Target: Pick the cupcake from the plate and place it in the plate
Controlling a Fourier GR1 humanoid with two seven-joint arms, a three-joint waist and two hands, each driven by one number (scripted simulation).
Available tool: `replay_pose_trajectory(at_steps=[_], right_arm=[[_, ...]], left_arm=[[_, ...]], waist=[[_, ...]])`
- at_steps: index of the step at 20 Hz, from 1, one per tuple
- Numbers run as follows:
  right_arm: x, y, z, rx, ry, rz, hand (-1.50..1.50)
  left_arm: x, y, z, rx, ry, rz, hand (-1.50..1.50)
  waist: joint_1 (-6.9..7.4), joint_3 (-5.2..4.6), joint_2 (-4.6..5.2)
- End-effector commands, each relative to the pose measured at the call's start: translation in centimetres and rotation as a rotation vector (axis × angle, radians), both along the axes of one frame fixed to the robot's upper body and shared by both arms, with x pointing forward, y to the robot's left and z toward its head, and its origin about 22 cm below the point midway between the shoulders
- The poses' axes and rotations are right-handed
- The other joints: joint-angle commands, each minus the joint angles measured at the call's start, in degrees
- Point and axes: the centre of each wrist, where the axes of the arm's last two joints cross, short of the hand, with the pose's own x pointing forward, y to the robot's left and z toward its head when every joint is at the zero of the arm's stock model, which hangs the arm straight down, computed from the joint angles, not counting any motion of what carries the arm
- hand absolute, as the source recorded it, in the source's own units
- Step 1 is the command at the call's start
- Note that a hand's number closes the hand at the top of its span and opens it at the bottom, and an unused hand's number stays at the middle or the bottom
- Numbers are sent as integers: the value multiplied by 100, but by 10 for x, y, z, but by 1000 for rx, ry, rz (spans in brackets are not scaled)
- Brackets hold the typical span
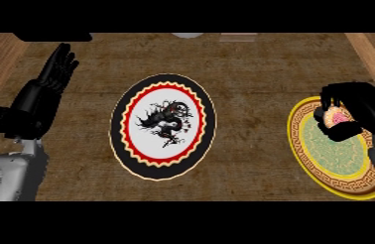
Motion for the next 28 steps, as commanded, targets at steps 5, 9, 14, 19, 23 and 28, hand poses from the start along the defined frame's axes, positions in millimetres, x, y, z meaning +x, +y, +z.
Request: replay_pose_trajectory(at_steps=[5, 9, 14, 19, 23, 28], right_arm=[[-12, 50, 47, 320, -131, 309, 150], [-13, 93, 59, 455, -118, 367, 150], [-30, 139, 84, 460, -100, 436, 150], [-35, 194, 91, 477, -82, 457, 150], [-12, 237, 85, 510, -18, 486, 150], [3, 288, 68, 517, 39, 441, 150]], left_arm=[[-2, -5, -3, -2, 5, 10, 0], [0, 5, 0, 6, 0, 9, 0], [4, -13, 6, 9, 5, -7, 0], [9, 4, 18, -14, -2, -18, 0], [4, -2, -8, -3, 5, 1, 0], [-10, -5, -3, -4, -3, -17, 0]], waist=[[-82, -4, -32], [-15, -5, -2], [-3, -3, 5], [20, -4, 7], [52, -4, 23], [89, -2, 20]])
